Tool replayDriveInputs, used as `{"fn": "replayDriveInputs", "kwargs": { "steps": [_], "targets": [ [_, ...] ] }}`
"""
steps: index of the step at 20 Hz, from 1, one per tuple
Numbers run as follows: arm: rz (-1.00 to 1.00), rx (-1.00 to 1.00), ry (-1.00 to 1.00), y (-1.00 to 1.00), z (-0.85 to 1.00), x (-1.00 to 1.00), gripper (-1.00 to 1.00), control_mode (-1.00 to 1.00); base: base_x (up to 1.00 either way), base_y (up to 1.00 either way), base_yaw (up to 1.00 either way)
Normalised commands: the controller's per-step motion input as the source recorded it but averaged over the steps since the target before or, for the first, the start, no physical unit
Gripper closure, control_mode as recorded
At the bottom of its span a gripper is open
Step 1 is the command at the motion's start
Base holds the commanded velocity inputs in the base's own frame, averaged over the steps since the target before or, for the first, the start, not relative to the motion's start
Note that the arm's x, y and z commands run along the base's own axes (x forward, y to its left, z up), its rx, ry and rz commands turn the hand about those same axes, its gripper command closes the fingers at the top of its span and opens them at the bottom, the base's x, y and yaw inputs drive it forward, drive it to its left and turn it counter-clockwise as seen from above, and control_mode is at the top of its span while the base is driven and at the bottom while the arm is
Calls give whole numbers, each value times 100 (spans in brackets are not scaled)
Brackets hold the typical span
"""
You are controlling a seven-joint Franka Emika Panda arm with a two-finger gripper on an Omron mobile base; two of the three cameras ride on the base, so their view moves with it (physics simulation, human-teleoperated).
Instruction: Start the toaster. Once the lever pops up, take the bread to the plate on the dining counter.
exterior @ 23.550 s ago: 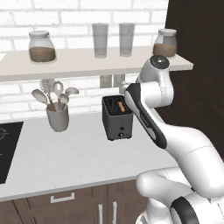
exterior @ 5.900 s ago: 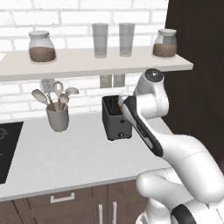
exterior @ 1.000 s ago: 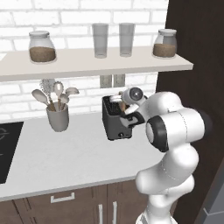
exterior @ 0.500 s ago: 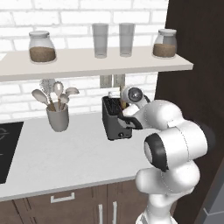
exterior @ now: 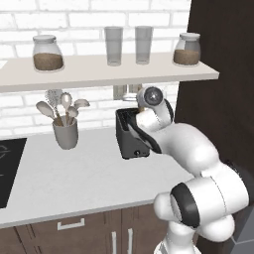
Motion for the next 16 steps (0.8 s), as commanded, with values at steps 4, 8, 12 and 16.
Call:
{"fn": "replayDriveInputs", "kwargs": {
  "steps": [4, 8, 12, 16],
  "targets": [
    [-4, 1, 6, 0, 31, -100, 100, -100, 0, 0, 0],
    [-4, 2, 6, 0, 21, -100, 100, -100, 0, 0, 0],
    [-3, 6, 6, -6, 20, -100, 100, -100, 0, 0, 0],
    [0, 10, 11, -33, 20, -100, 100, -100, 0, 0, 0]
  ]
}}
